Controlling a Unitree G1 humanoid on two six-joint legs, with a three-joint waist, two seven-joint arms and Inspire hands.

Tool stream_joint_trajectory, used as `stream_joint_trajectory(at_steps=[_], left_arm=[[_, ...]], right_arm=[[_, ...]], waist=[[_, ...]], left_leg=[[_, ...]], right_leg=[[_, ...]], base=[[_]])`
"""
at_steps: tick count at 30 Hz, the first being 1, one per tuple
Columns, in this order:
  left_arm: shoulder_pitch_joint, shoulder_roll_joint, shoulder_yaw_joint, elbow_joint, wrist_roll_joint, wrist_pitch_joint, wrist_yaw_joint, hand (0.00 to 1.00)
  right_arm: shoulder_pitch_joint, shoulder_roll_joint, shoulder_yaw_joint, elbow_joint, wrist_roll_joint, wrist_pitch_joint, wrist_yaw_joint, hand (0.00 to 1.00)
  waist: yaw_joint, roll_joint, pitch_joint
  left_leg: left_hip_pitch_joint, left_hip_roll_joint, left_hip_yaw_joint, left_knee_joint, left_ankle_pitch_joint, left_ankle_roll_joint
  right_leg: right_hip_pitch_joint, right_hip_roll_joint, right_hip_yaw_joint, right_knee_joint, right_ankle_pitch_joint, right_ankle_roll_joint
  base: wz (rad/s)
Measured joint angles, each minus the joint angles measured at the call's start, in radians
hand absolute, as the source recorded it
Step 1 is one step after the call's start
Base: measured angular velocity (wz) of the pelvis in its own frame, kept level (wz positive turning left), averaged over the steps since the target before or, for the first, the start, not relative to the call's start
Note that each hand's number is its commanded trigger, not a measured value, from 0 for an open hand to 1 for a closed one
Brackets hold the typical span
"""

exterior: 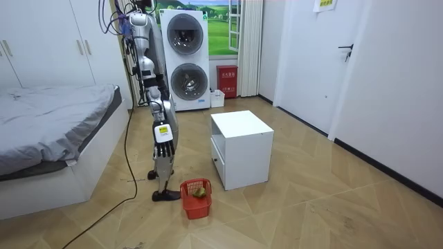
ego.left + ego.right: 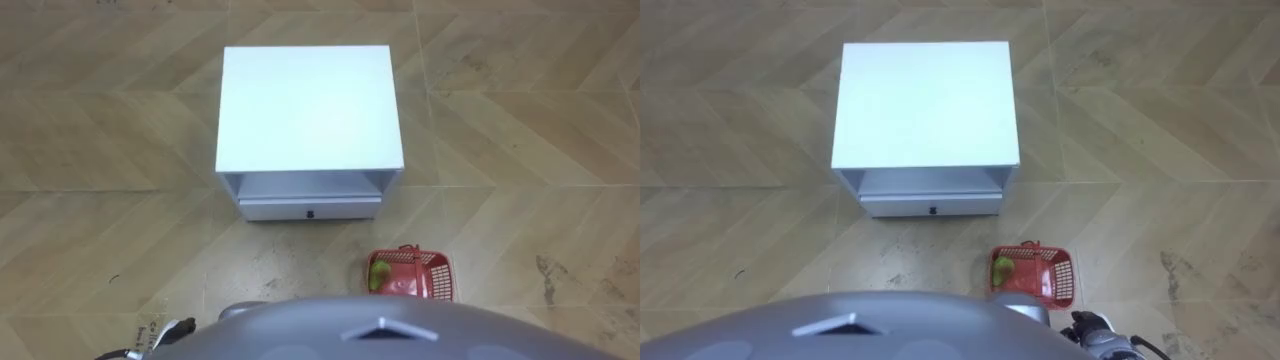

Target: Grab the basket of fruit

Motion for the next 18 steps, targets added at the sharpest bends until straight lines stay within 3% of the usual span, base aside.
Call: stream_joint_trajectory(at_steps=[18], left_arm=[[0.012,-0.004,0.041,0.002,0.000,-0.001,0.030,0.00]], right_arm=[[-0.002,0.000,0.000,0.001,0.010,0.001,-0.002,0.00]], waist=[[0.006,-0.002,-0.0004]], left_leg=[[0.000,0.000,-0.004,0.000,0.000,0.000]], right_leg=[[0.001,-0.001,-0.004,0.002,0.000,0.000]], base=[[0.00]])
